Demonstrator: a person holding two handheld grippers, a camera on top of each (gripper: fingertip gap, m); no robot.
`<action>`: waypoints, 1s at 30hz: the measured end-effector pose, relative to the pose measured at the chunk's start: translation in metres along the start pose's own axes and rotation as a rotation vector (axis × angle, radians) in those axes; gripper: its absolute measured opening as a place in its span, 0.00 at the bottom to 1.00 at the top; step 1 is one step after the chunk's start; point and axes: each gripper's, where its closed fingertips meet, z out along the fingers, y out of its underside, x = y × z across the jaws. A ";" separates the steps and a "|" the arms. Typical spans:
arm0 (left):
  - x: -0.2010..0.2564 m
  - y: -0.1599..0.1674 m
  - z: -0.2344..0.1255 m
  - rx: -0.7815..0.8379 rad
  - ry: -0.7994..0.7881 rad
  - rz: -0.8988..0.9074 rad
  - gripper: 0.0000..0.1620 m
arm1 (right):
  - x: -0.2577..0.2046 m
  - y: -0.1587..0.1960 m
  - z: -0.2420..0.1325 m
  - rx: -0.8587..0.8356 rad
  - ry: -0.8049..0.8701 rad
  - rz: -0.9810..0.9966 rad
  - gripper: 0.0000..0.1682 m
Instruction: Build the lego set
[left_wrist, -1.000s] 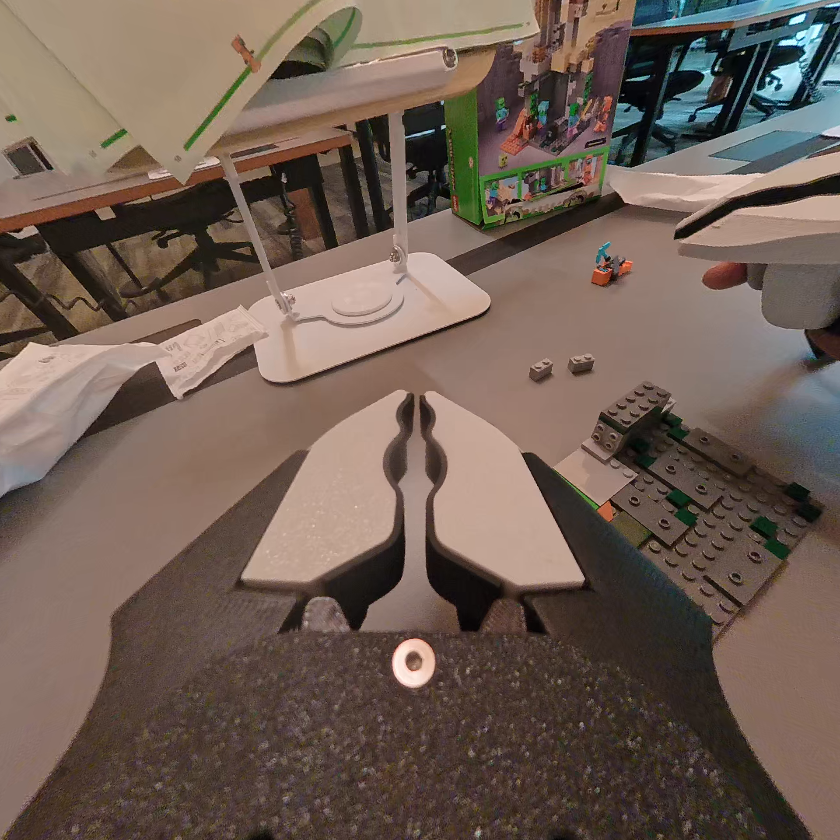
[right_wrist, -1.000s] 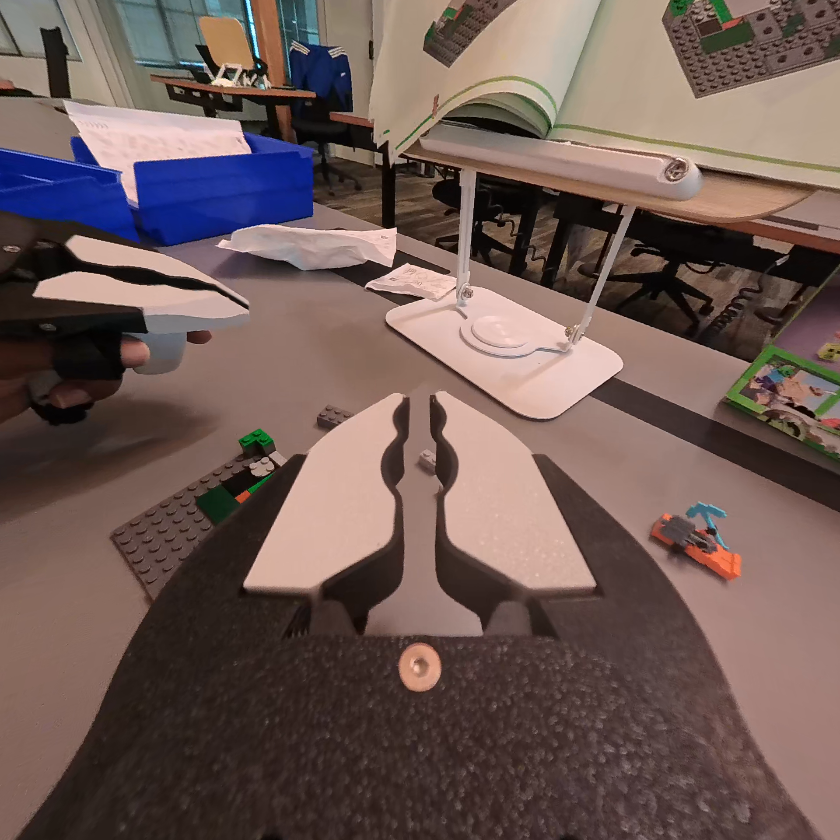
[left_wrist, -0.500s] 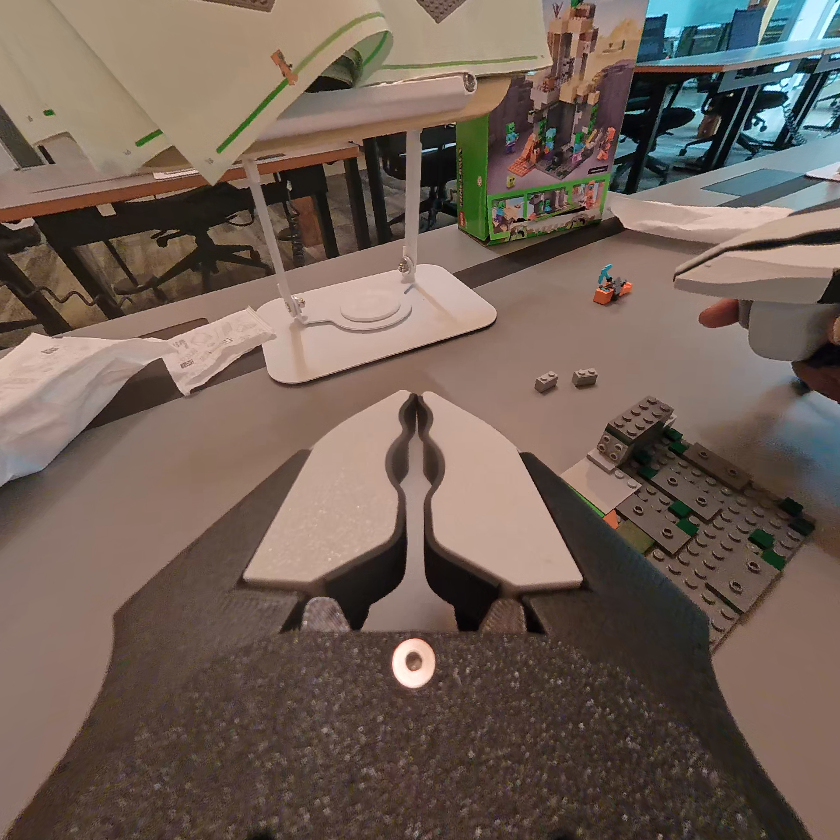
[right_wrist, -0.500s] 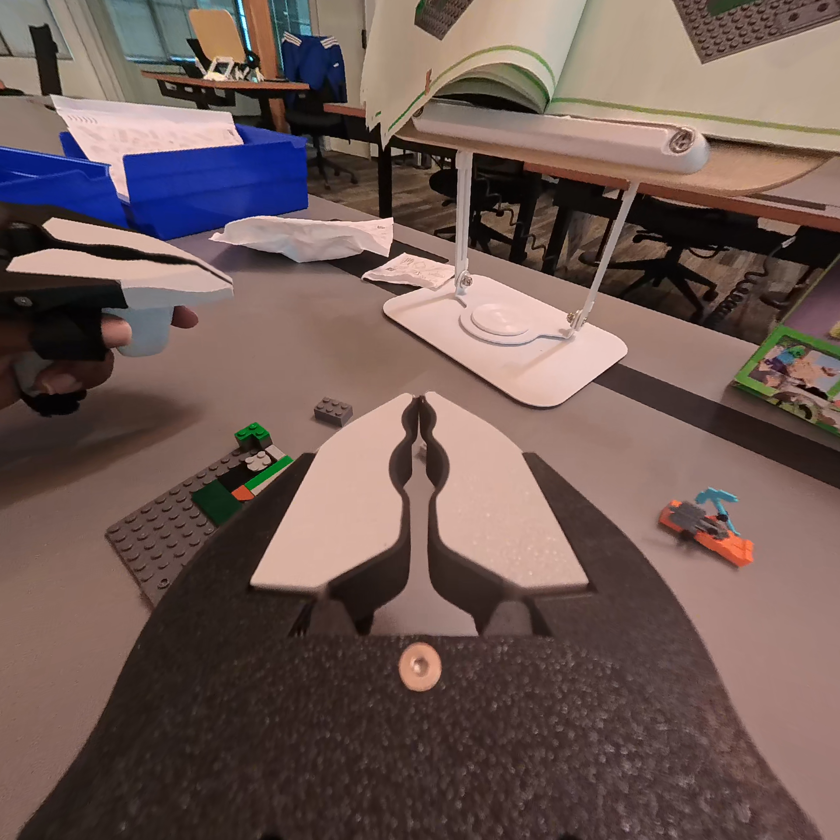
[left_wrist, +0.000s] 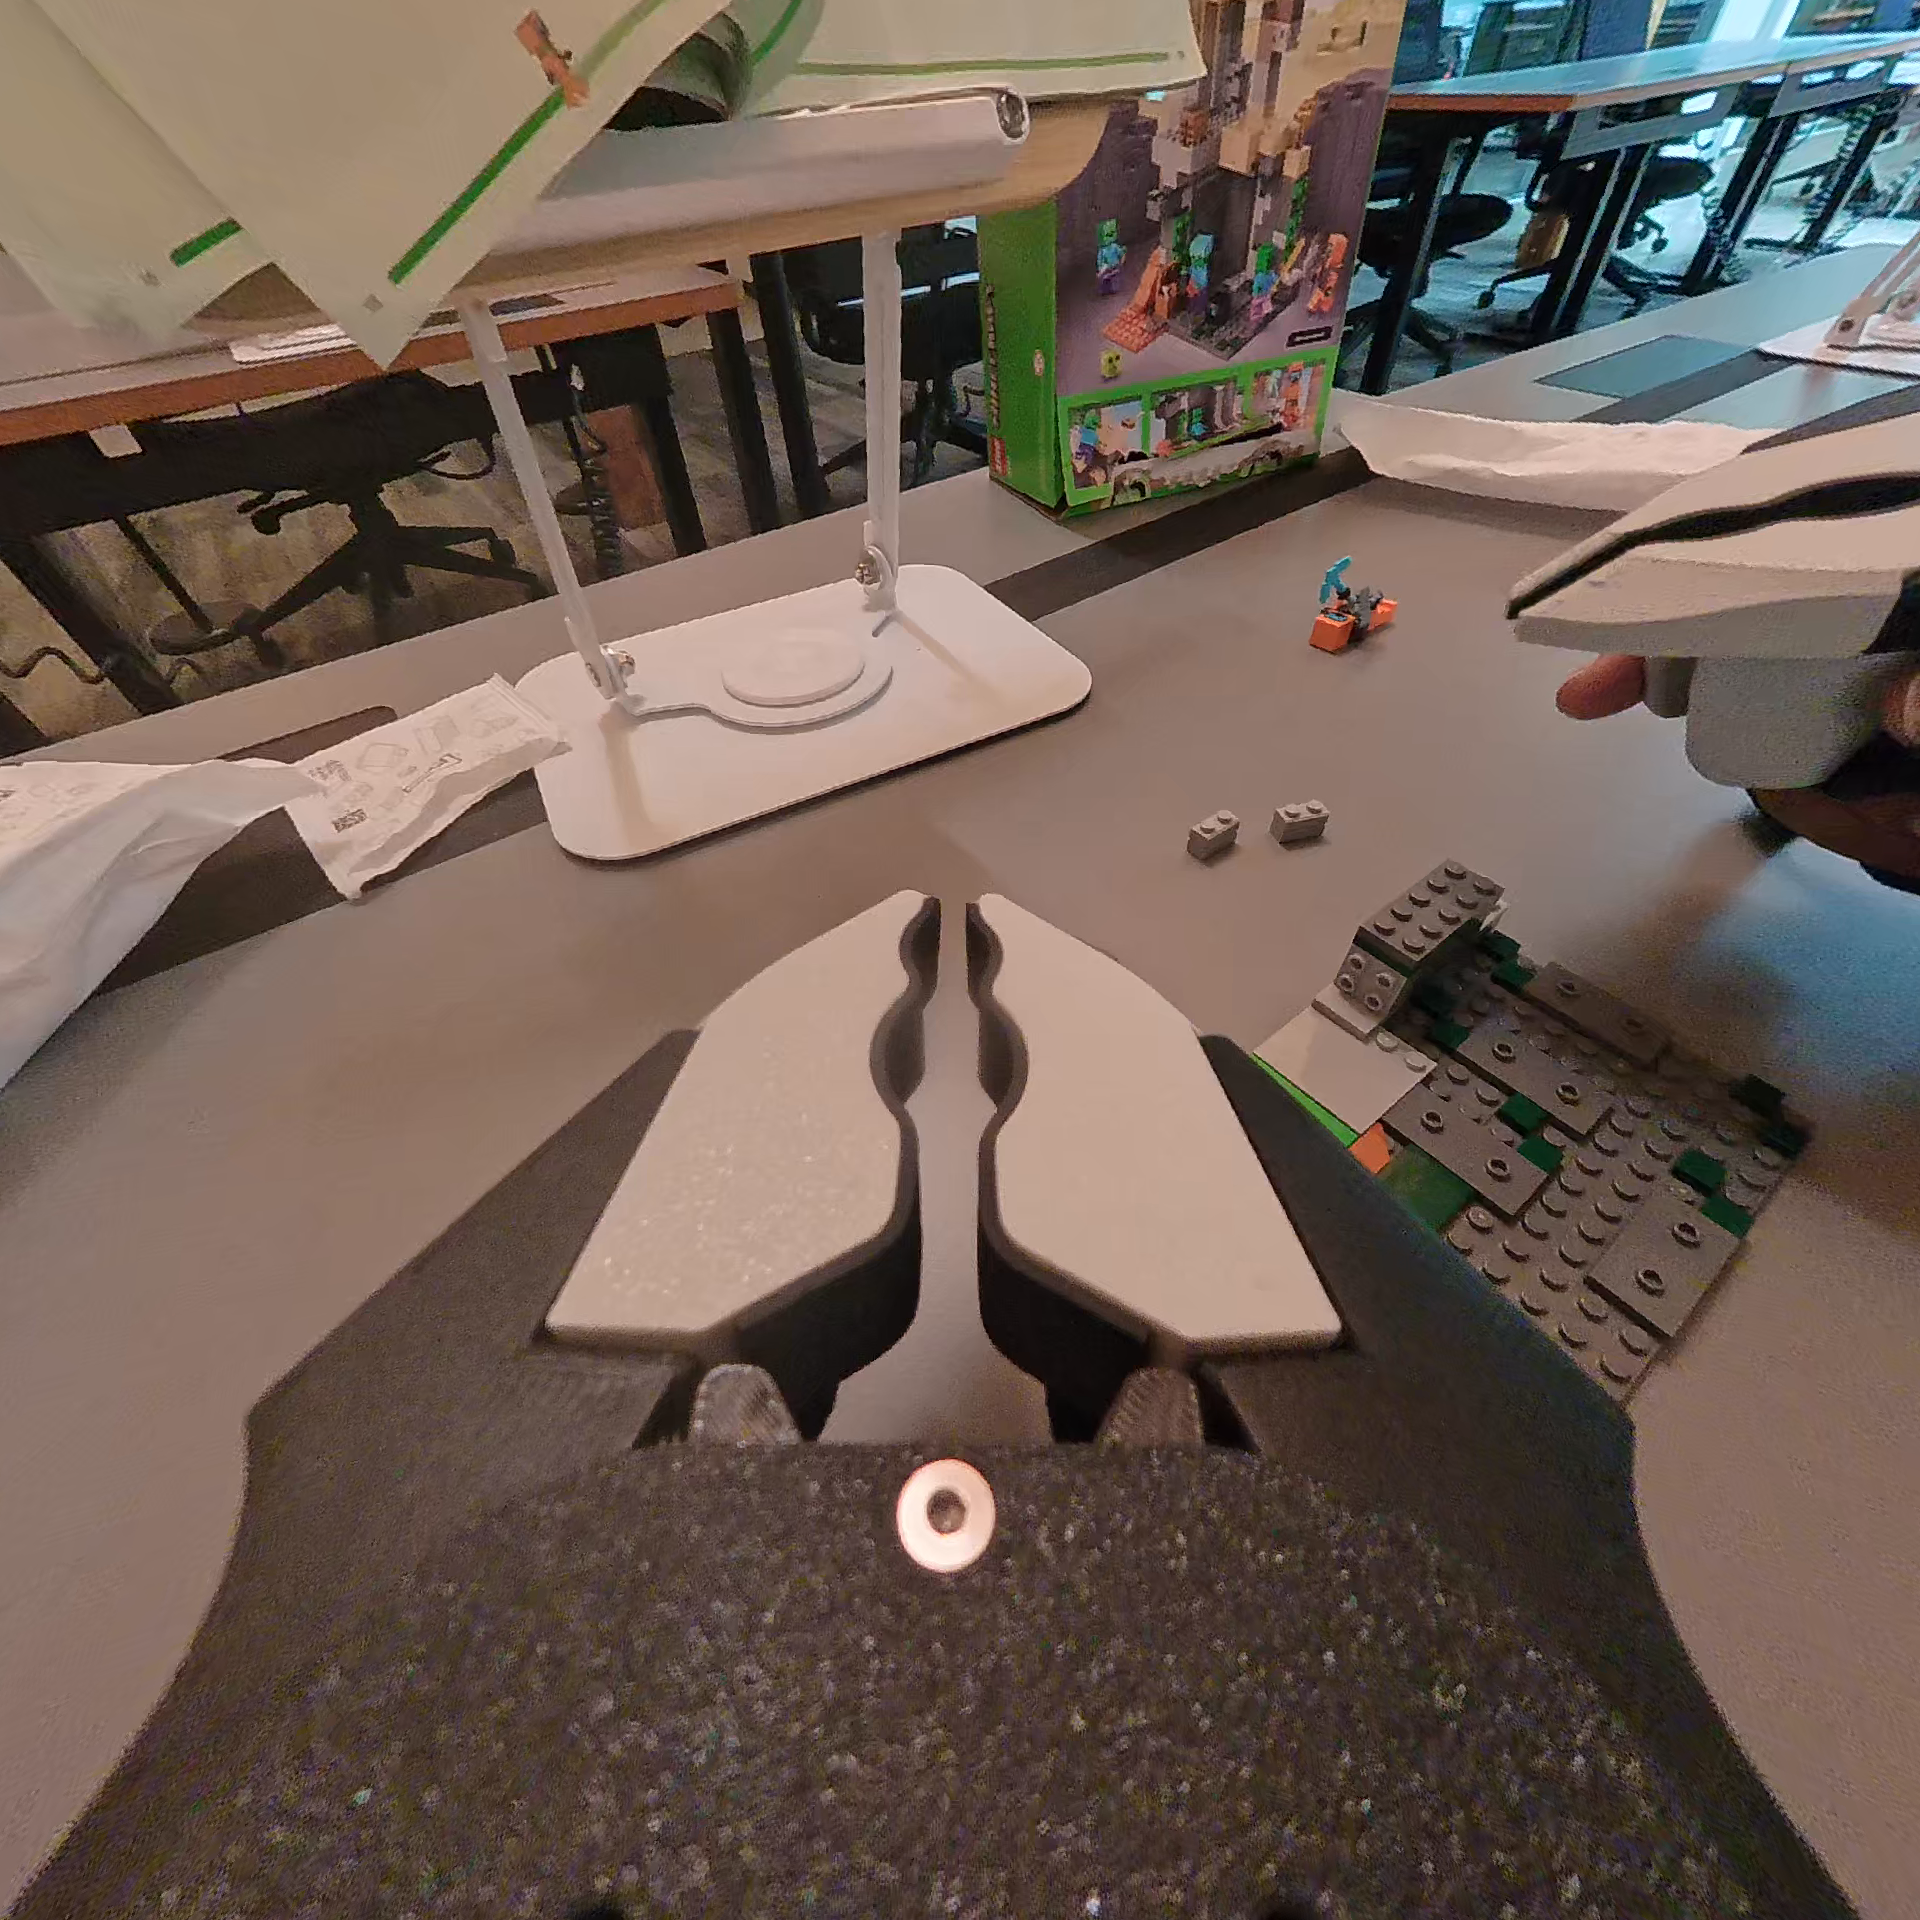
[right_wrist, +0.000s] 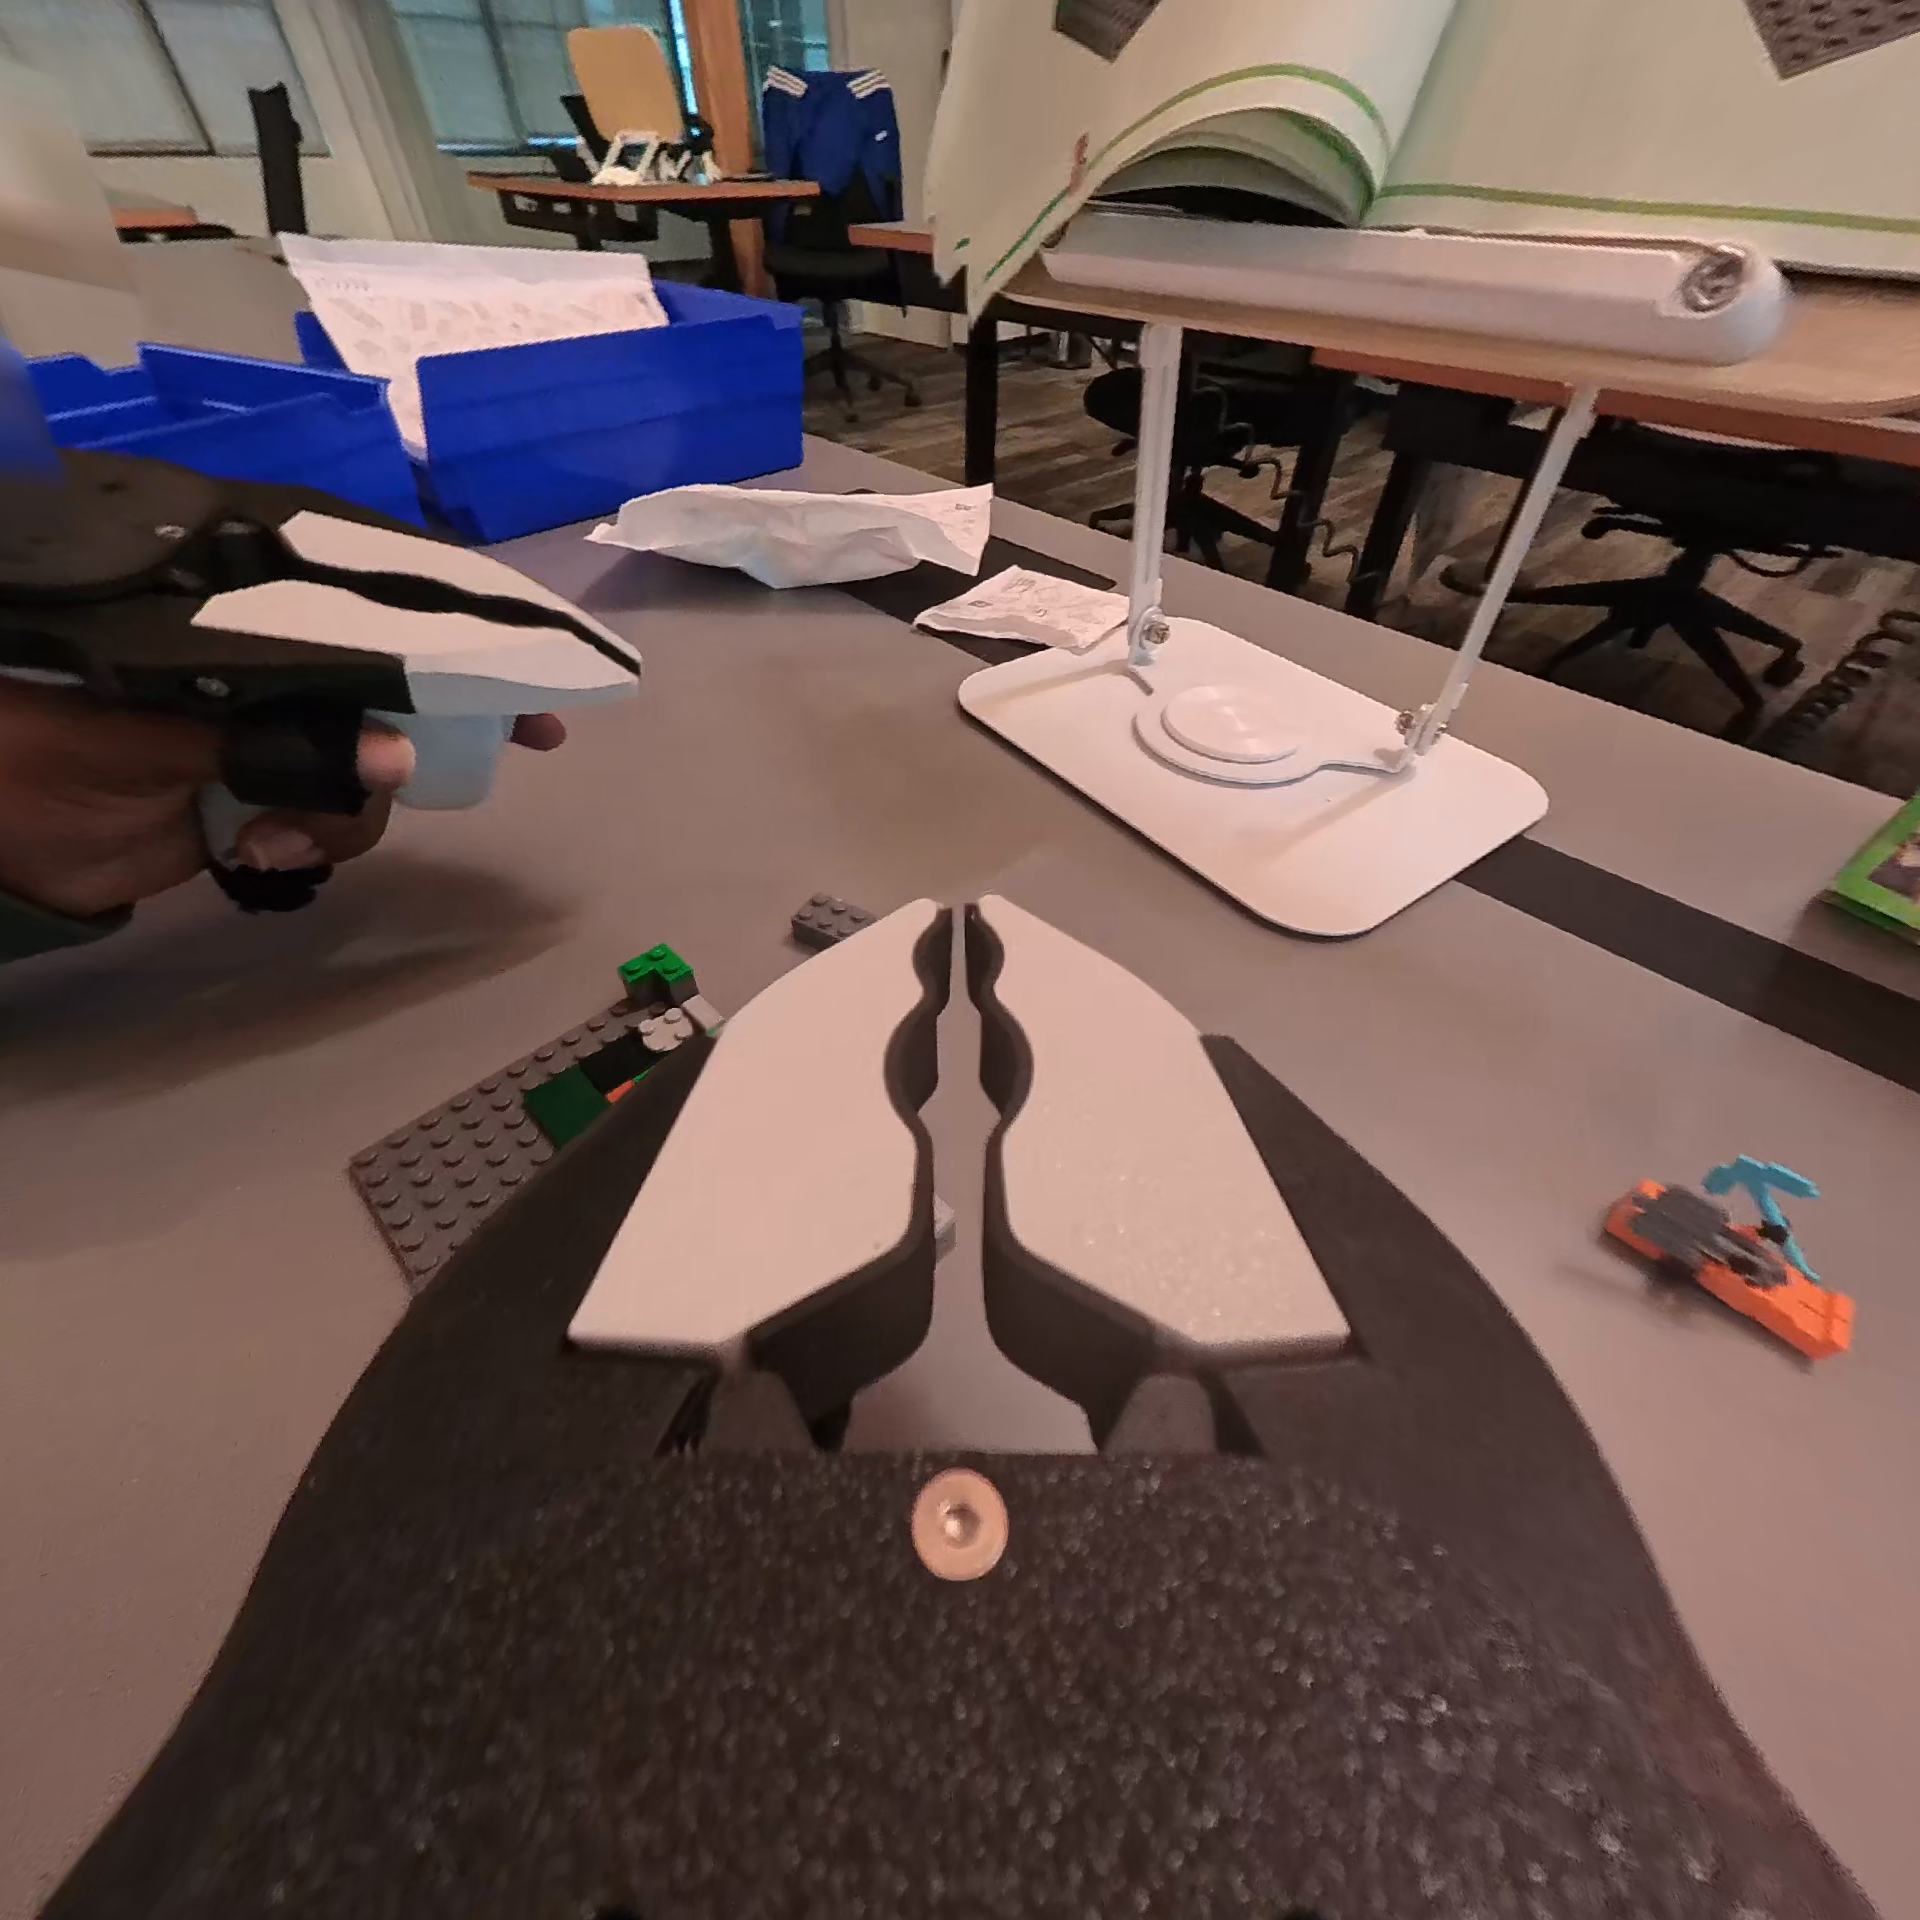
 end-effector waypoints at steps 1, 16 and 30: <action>0.001 0.000 0.000 0.000 0.004 0.003 0.03 | -0.002 0.000 0.000 0.000 -0.009 -0.016 0.02; 0.003 0.000 -0.001 -0.002 0.031 -0.008 0.02 | -0.015 0.011 0.003 -0.055 -0.099 -0.063 0.12; 0.007 0.003 0.000 -0.009 0.063 -0.025 0.02 | -0.018 0.015 0.004 -0.073 -0.114 -0.091 0.11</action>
